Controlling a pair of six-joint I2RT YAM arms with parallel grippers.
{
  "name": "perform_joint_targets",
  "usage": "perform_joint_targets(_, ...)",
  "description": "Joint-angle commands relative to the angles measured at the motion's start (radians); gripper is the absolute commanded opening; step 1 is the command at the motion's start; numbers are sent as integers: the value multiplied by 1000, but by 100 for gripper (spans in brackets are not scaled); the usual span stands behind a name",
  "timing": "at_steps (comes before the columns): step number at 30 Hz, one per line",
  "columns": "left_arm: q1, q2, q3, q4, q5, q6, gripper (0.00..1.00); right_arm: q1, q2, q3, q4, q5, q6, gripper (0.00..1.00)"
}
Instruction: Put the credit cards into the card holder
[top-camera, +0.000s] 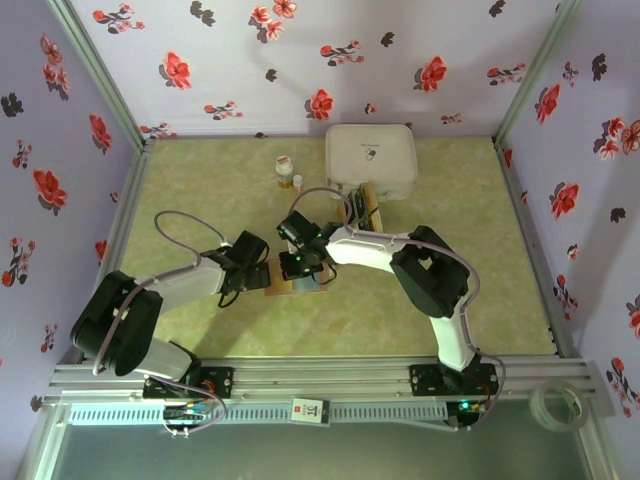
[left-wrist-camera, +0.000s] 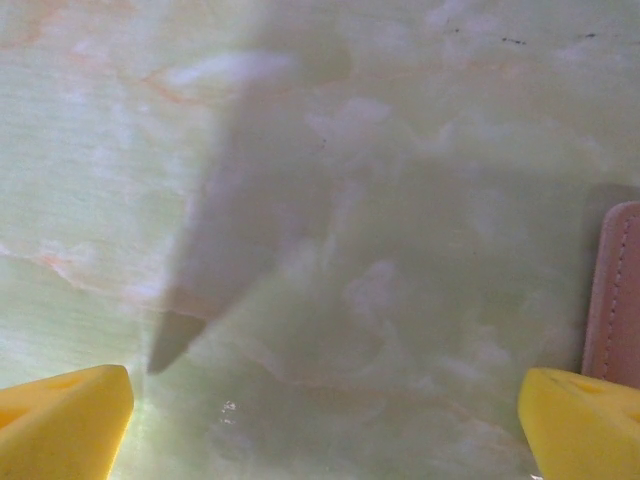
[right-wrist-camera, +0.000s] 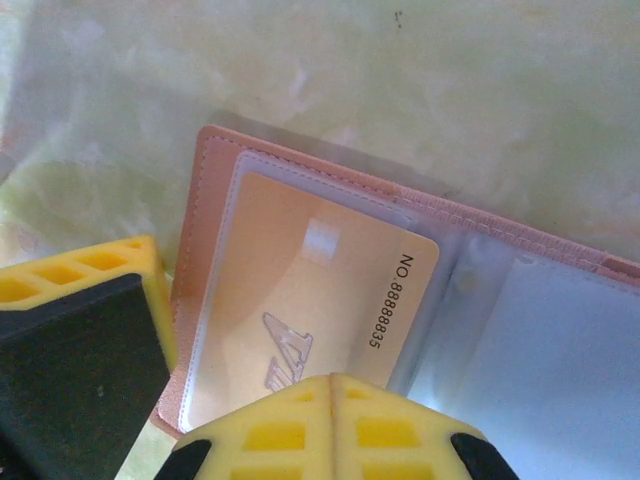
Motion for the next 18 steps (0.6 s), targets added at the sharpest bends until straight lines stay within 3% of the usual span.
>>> perform_joint_targets(1, 10, -37, 6, -42, -29, -3, 100, -12, -75, 29, -45, 26, -17, 0)
perform_joint_targets(8, 12, -131, 43, -120, -47, 13, 100, -93, -149, -3, -76, 46, -57, 0)
perform_joint_targets(18, -32, -187, 109, -123, 25, 21, 100, -172, -142, -53, -71, 39, -128, 0)
